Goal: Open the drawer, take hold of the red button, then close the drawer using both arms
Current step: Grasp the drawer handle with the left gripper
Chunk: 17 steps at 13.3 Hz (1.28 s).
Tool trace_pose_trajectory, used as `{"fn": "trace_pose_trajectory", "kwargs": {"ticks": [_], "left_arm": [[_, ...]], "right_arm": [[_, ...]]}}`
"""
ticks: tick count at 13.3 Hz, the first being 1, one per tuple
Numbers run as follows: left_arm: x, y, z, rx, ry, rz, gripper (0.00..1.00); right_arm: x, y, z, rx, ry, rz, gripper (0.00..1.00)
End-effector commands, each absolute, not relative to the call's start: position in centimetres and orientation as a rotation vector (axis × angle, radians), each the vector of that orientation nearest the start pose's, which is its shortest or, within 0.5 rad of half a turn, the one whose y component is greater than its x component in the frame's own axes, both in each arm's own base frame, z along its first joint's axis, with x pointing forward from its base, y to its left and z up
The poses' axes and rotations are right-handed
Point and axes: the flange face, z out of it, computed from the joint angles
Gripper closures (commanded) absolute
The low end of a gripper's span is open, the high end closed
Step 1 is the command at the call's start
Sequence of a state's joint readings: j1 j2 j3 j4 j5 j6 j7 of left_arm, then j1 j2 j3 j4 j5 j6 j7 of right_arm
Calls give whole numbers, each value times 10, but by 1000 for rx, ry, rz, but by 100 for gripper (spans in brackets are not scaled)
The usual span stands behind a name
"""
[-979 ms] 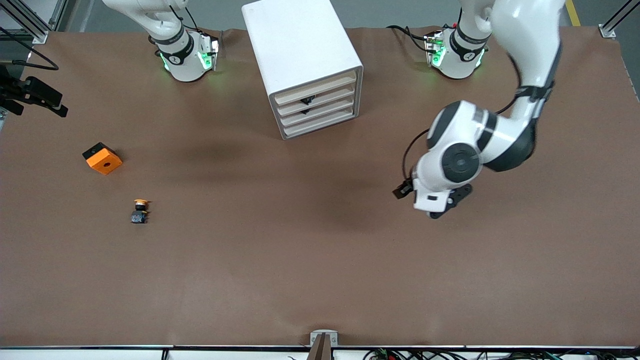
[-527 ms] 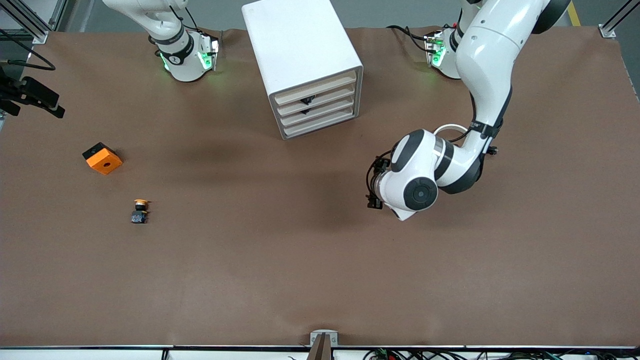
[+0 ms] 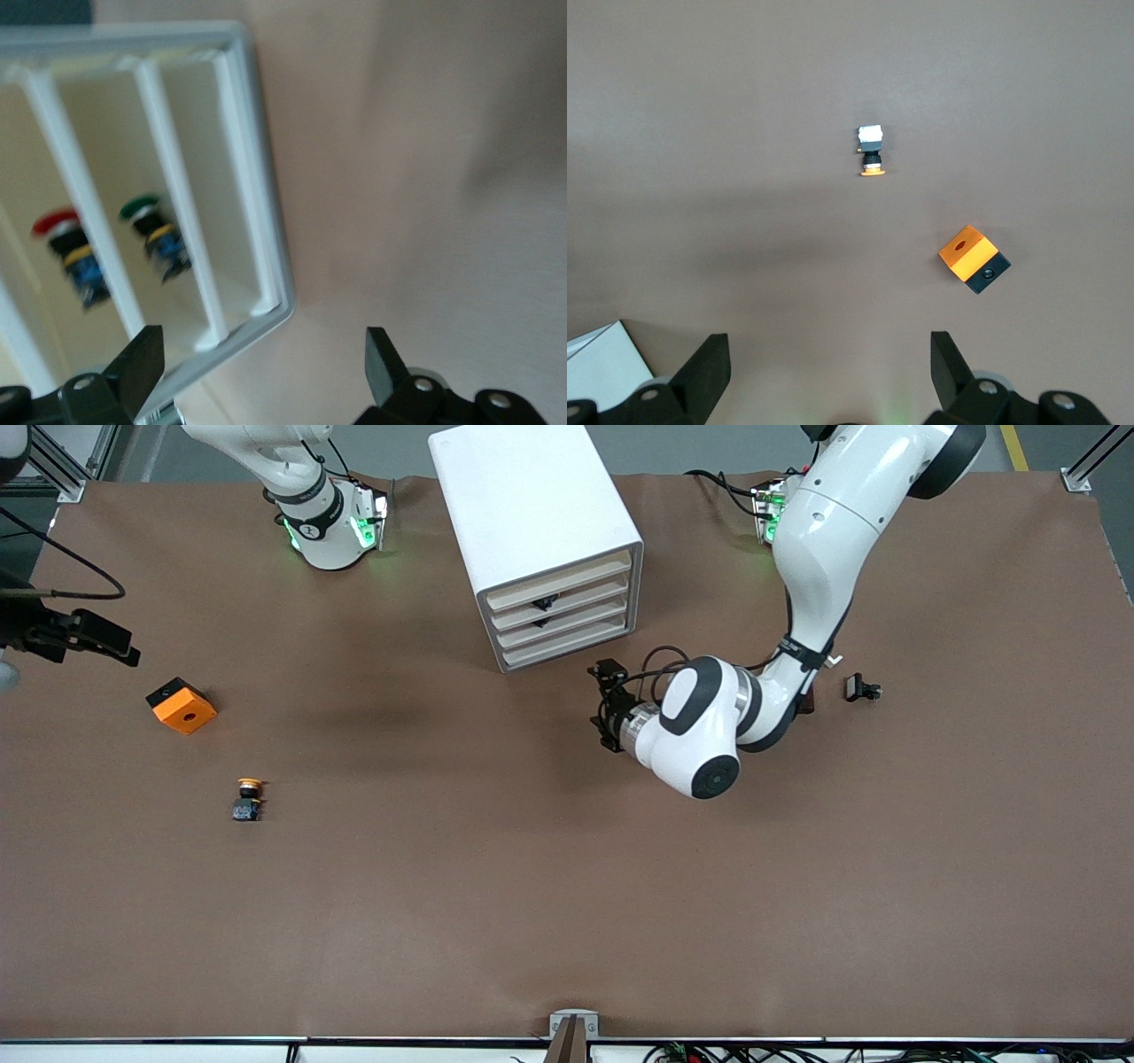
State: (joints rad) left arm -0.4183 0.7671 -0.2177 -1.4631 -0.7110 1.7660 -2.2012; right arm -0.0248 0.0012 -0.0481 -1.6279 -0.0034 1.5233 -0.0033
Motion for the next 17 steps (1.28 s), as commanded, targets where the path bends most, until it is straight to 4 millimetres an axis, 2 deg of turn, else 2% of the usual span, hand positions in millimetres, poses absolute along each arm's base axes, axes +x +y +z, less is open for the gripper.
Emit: {"fn": "trace_pose_trajectory", "kwargs": {"ticks": [1,4,6,7,9,11,14,17], "left_arm": [[503,-453,229,1722,2637,-1630,0],[472,-471,216,1731,2776,-1730,1],[459,-472,209,1780,2789,-1796,31],[456,-472,208,1794,2795,-1817,41],[449,-472,207,1831,2797,-1849,56],[438,-476,209,1888,2789,-1879,58],[433,-475,212,1937,2777,-1920,57],[417,-485,209,1994,2773,-1925,58]], "right_arm": [[564,-42,576,-3145,118,221,0],[569,-42,571,-3152,123,231,0],[569,-42,571,-3149,138,231,0],[569,-45,571,-3139,149,230,0],[570,-45,567,-3130,159,241,0],[571,-45,567,-3135,152,241,0],[571,-44,567,-3135,149,241,0],[570,-47,567,-3132,159,244,0]]}}
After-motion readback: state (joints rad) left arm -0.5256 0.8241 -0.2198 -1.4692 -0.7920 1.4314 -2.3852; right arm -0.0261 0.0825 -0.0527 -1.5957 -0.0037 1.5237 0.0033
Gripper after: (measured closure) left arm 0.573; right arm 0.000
